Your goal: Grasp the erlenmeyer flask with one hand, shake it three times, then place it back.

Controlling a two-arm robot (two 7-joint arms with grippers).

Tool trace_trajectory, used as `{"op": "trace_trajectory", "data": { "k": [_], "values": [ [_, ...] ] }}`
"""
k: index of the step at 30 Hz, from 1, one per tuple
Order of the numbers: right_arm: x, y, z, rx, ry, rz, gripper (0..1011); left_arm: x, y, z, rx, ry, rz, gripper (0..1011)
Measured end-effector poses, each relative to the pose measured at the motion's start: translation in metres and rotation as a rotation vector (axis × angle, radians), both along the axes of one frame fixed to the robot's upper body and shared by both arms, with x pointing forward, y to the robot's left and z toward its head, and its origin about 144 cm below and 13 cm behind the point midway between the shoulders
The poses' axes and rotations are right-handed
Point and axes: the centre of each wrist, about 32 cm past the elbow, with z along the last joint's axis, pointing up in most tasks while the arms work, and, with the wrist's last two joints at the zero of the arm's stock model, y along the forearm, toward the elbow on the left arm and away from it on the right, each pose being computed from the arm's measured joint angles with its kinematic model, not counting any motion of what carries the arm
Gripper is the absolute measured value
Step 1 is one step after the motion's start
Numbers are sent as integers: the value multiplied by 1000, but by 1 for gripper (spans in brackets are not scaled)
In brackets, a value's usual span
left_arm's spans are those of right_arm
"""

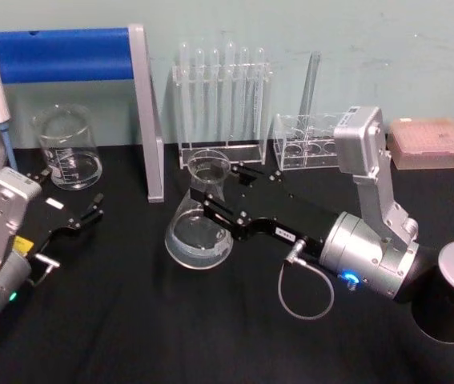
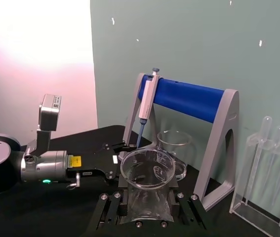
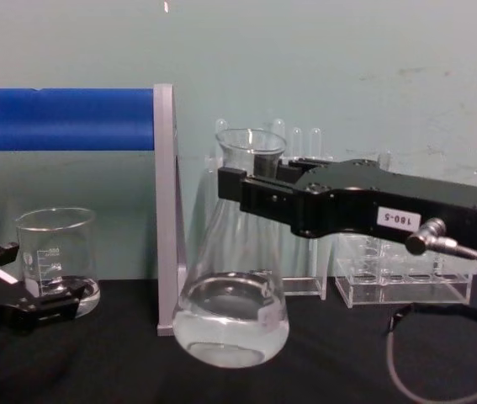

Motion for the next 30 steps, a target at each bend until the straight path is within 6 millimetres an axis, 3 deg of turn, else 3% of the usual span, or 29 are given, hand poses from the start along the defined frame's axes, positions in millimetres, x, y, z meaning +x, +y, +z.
{"op": "trace_trajectory", "data": {
  "k": [13,30],
  "values": [
    [1,-23,2,3,-10,-132,447,0,0,0,0,0,0,1001],
    [-32,-91,1,1,-9,-529,447,0,0,0,0,0,0,1001]
  ]
}}
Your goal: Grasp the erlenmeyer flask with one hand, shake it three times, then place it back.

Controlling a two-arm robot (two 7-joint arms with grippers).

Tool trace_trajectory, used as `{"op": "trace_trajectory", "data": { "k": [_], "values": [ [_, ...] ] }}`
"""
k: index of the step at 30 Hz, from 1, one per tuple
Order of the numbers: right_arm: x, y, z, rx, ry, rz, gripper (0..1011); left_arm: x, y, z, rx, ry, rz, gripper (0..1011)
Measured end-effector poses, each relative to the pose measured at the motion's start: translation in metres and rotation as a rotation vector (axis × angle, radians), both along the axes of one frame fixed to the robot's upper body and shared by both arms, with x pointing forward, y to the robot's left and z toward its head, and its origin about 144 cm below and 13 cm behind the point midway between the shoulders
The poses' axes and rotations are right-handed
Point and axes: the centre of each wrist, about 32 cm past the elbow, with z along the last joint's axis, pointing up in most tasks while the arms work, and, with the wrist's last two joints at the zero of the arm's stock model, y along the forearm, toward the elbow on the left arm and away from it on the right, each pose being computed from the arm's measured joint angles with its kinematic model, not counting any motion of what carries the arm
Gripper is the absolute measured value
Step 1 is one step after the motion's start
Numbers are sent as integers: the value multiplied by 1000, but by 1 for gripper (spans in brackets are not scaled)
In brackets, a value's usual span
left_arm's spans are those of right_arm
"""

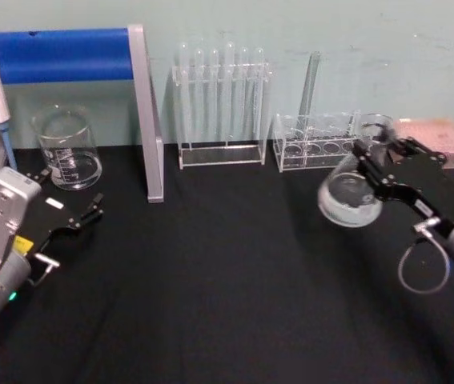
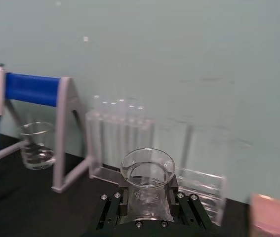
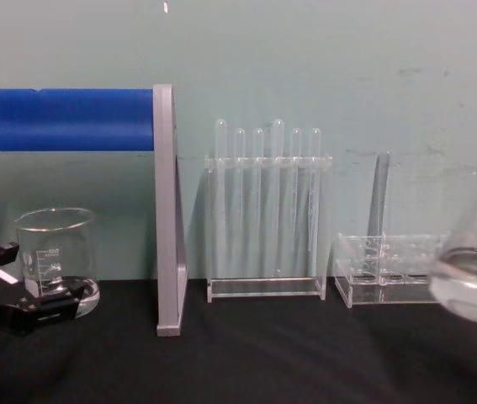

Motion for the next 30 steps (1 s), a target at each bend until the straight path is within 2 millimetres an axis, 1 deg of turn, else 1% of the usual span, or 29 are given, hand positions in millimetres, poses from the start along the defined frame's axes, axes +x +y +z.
{"op": "trace_trajectory", "data": {
  "k": [6,15,20,25,30],
  "values": [
    [-7,-9,-1,8,2,-43,447,0,0,0,0,0,0,1001],
    [-5,-7,-1,16,-2,-7,447,0,0,0,0,0,0,1001],
    [1,2,-1,10,-2,61,447,0,0,0,0,0,0,1001],
    [9,16,0,2,3,147,447,0,0,0,0,0,0,1001],
    [24,41,0,-7,10,291,447,0,0,0,0,0,0,1001]
  ]
}}
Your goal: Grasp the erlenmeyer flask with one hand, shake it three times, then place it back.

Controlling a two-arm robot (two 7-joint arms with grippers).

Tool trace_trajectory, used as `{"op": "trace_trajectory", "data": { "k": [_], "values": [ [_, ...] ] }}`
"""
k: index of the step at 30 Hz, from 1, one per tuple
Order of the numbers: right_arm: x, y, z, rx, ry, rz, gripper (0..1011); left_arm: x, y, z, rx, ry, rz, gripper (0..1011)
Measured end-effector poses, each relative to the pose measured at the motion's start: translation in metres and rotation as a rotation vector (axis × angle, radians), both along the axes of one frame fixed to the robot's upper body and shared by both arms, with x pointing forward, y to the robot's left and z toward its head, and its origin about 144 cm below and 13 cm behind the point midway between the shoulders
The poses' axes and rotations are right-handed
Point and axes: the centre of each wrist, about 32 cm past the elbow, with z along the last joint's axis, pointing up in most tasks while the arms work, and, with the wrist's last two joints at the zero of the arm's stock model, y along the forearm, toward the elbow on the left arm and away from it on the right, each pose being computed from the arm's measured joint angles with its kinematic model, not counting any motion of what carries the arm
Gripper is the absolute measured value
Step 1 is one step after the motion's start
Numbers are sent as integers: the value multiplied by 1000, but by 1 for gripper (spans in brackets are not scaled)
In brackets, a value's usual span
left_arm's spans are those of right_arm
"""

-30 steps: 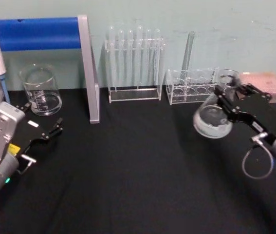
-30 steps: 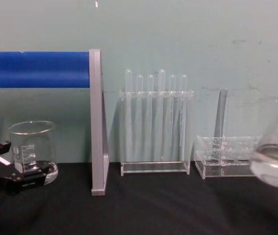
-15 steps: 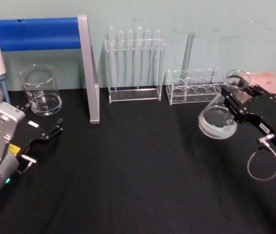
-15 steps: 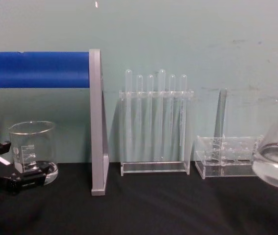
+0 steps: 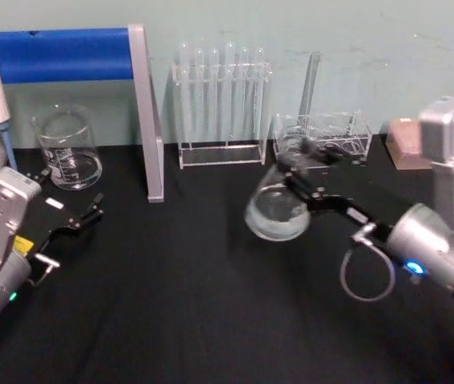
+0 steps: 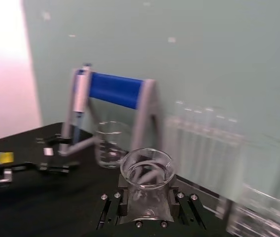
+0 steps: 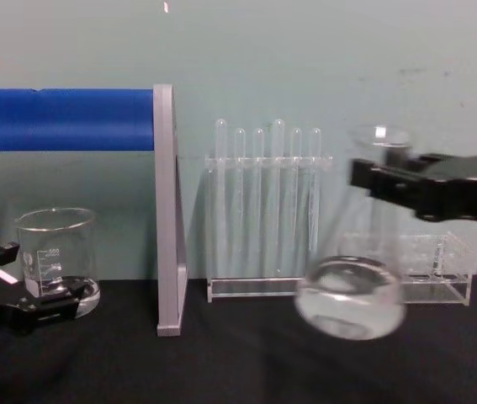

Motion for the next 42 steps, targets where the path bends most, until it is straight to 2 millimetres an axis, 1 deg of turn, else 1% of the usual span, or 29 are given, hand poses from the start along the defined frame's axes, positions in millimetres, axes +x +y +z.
{"op": "trace_trajectory", "data": {
  "k": [1,5,11,17,22,28,33,36,39,42],
  "values": [
    [0,0,0,0,0,0,447,0,0,0,0,0,0,1001],
    [10,19,0,-6,2,99,447,0,0,0,0,0,0,1000],
    [21,38,0,-9,4,191,447,0,0,0,0,0,0,1001],
    [26,45,1,-8,4,224,447,0,0,0,0,0,0,1001],
    [27,45,1,-8,1,221,447,0,0,0,0,0,0,1001],
    [26,37,1,-7,-5,169,447,0,0,0,0,0,0,1001],
    [22,22,2,-2,-9,85,447,0,0,0,0,0,0,1001],
    [16,9,2,0,-6,17,447,0,0,0,0,0,0,1001],
    [8,-9,1,1,-1,-80,447,0,0,0,0,0,0,1001],
    [4,-19,2,3,-1,-134,447,0,0,0,0,0,0,1001]
  ]
}}
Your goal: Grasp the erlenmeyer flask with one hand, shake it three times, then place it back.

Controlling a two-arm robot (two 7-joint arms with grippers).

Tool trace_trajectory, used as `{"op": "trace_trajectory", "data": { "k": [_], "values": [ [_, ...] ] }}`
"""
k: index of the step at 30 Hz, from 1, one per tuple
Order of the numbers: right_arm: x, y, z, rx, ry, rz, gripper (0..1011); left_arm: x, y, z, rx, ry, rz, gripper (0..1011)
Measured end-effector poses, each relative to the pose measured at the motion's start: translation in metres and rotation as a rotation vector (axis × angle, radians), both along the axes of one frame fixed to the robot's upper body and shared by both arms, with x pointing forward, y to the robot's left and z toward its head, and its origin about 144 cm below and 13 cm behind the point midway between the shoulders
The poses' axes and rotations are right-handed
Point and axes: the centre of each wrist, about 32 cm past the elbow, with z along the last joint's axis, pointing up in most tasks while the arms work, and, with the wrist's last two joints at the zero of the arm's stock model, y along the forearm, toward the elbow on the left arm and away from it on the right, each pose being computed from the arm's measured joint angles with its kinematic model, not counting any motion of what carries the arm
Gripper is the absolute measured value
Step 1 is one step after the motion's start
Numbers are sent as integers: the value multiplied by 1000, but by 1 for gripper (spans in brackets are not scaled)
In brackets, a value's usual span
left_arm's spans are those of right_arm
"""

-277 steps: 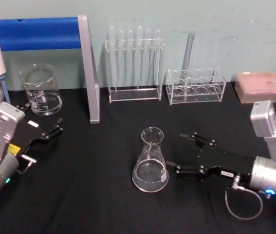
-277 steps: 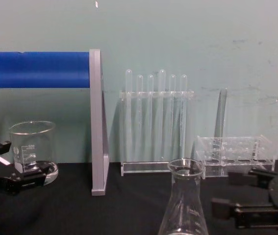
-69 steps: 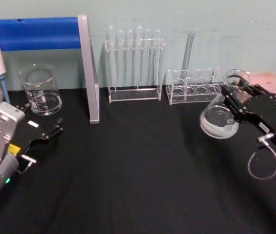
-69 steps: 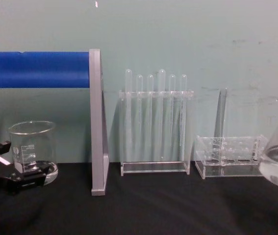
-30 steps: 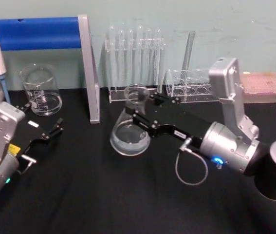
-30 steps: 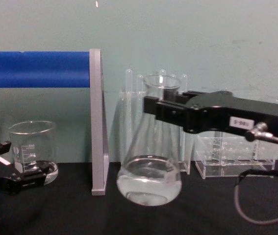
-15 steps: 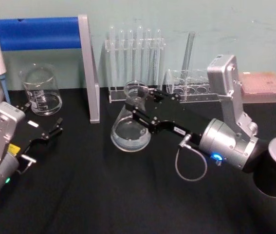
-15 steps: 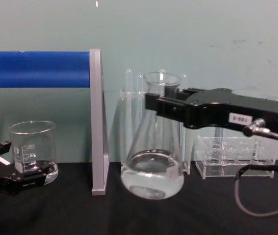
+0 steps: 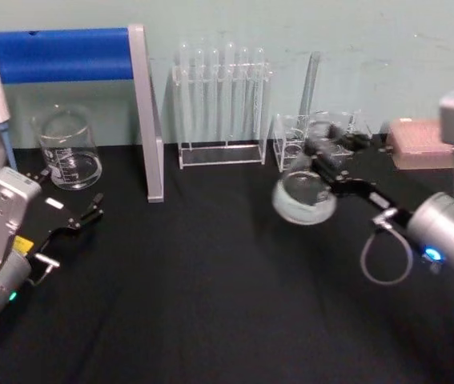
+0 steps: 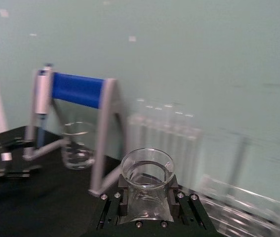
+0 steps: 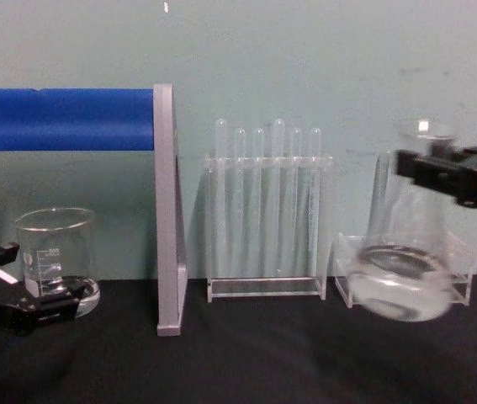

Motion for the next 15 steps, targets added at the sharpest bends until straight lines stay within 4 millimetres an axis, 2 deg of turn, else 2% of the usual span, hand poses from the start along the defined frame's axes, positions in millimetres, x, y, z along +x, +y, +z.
{"op": "trace_trajectory", "data": {
  "k": [7,15],
  "values": [
    [-13,-23,-1,5,4,-134,447,0,0,0,0,0,0,1001],
    [-16,-30,0,10,11,-171,447,0,0,0,0,0,0,1001]
  ]
}}
